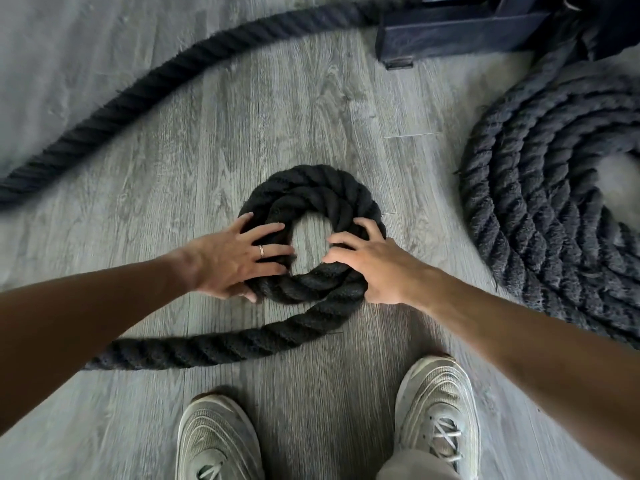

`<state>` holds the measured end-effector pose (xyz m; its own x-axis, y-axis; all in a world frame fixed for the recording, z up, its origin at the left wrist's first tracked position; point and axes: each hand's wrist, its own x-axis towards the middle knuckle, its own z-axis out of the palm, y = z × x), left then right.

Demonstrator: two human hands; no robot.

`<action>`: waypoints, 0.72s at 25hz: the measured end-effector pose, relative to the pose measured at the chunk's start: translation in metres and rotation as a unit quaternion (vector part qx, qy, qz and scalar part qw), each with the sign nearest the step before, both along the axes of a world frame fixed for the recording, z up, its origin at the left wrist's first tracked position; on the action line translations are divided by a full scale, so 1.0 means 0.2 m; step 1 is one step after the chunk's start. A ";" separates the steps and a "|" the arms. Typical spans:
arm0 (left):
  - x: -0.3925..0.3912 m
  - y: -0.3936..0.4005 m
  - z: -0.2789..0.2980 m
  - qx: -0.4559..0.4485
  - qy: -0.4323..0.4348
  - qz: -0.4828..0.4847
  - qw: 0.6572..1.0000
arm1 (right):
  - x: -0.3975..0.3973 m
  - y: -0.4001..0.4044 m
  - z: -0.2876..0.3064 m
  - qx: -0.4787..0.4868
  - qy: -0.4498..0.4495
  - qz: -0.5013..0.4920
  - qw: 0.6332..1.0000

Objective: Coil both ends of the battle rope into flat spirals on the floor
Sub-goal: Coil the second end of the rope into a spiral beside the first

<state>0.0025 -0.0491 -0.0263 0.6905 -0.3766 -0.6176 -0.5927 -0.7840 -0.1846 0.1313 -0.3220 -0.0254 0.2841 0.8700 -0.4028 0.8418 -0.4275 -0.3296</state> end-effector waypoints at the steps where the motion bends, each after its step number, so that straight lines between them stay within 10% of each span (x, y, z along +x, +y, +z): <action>1: -0.02 -0.02 0.00 0.005 -0.005 0.010 1.000 | 0.05 0.01 0.01 -0.008 0.006 0.014 1.000; 9: -0.09 -0.54 -0.05 -0.067 -0.123 0.335 0.932 | 0.21 0.16 0.14 -0.058 -0.184 0.046 0.980; 18: -0.02 -0.06 0.04 -0.142 -0.094 0.188 0.967 | -0.35 0.06 0.00 -0.028 -0.086 -0.016 0.996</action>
